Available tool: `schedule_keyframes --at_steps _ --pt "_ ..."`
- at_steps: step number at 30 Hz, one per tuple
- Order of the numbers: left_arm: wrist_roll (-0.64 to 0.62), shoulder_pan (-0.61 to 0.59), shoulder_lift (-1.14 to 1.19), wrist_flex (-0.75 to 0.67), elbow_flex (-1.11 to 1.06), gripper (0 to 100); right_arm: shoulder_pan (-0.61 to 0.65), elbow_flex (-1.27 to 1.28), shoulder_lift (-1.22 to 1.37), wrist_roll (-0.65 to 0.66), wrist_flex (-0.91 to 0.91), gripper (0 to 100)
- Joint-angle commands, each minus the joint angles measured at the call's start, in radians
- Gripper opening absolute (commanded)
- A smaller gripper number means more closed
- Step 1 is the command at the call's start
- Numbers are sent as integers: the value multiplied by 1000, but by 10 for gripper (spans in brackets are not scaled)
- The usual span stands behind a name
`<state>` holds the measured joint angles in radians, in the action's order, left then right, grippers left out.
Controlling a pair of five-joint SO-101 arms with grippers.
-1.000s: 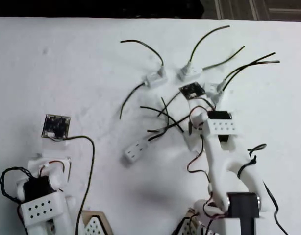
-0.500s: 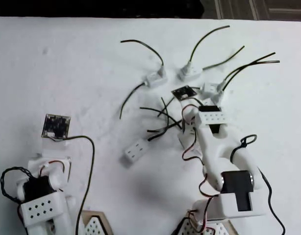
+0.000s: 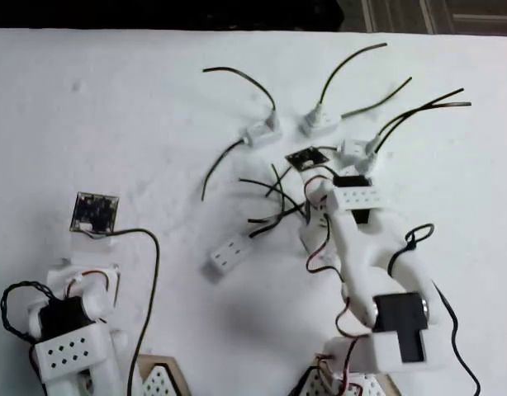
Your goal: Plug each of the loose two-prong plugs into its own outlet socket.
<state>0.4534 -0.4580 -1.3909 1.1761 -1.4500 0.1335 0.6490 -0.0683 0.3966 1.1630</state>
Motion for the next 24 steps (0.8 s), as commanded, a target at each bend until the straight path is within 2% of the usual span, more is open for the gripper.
schedule_keyframes --at_steps 1,5,11,17,24 --pt "9 -4 -12 -8 3 28 -15 -63 -119 -9 67 187" --pt "9 -4 -12 -8 3 28 -54 -72 -163 -2 70 187" --pt "9 -4 -12 -8 3 28 -73 -69 -45 0 12 187" --pt "9 -4 -12 -8 3 28 -18 -72 122 -9 -36 187" --pt "9 -4 -12 -8 3 28 54 -74 139 -71 -35 186"
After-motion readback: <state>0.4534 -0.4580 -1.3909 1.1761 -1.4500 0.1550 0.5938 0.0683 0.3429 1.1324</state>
